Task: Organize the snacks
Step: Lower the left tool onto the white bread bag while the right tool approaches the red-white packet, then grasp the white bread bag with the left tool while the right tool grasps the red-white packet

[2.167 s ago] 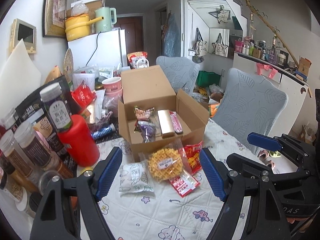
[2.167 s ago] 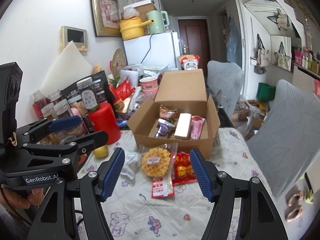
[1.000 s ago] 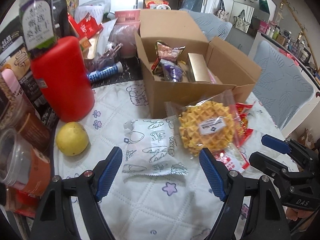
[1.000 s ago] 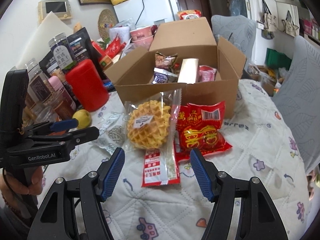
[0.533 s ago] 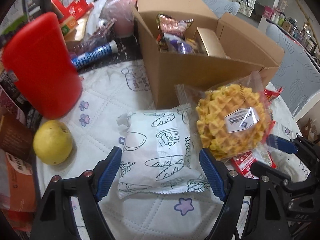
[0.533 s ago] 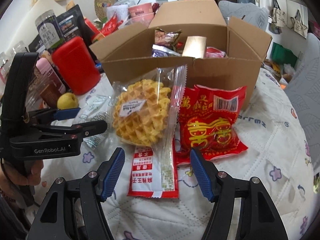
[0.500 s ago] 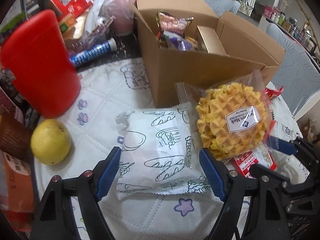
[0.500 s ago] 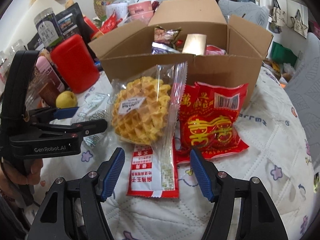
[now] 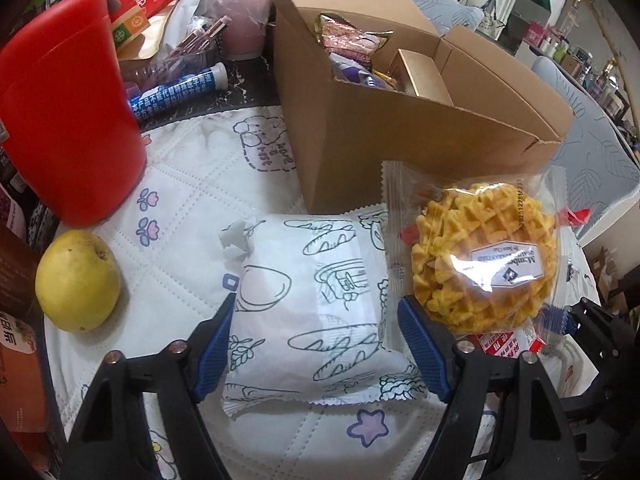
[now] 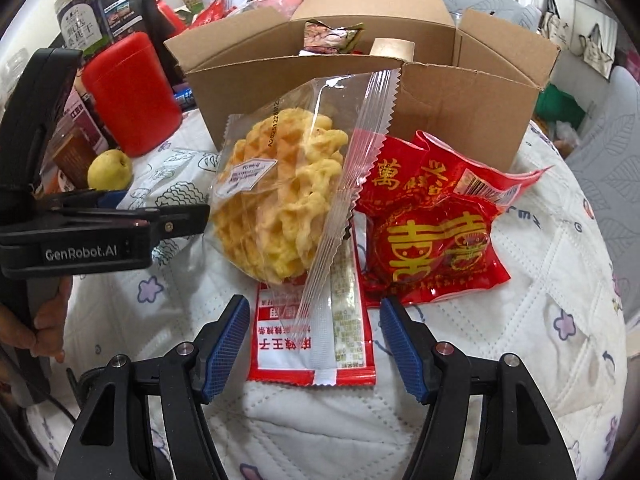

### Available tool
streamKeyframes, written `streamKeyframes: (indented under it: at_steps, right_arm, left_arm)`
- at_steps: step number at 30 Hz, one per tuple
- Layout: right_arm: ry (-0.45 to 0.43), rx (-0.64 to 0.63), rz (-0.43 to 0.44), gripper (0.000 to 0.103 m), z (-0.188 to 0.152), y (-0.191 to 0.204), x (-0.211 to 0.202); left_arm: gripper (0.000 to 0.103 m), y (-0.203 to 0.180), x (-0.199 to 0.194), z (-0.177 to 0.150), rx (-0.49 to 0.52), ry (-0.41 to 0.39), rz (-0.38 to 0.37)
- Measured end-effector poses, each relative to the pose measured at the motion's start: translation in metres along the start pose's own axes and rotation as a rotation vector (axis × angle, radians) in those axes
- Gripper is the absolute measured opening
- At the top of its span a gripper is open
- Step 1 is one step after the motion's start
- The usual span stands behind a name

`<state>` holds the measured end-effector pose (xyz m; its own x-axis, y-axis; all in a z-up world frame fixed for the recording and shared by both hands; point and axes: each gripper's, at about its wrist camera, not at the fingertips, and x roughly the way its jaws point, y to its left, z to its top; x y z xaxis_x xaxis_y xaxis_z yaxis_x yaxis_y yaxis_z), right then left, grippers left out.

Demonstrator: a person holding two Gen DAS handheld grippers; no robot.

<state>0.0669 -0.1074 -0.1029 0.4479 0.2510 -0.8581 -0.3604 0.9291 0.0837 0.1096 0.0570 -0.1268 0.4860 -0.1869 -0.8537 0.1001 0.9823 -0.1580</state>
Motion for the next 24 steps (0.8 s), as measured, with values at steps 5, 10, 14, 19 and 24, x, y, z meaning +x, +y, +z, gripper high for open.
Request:
streamKeyframes:
  at_steps: [5, 10, 14, 19, 24]
  right_arm:
    - [-0.013, -0.051, -0.050, 0.064, -0.008, 0.010, -0.002]
    - [-0.035, -0.047, -0.075, 0.052, -0.013, 0.006, -0.007]
    - [-0.046, -0.021, -0.049, 0.047, -0.018, 0.000, -0.018]
    - [-0.052, -0.013, -0.036, 0.046, -0.031, -0.004, -0.034]
    - [-0.063, 0.005, -0.003, 0.046, -0.043, -0.003, -0.055]
  left_arm:
    - [0.061, -0.001, -0.006, -0.002, 0.002, -0.017, 0.023]
    - [0.056, -0.003, -0.014, -0.006, 0.001, -0.023, 0.048]
    - [0.056, -0.003, -0.024, -0.013, 0.000, -0.019, 0.057]
    - [0.055, -0.007, -0.042, -0.029, 0.000, -0.017, 0.051]
    - [0.054, -0.015, -0.061, -0.049, -0.001, -0.017, 0.020]
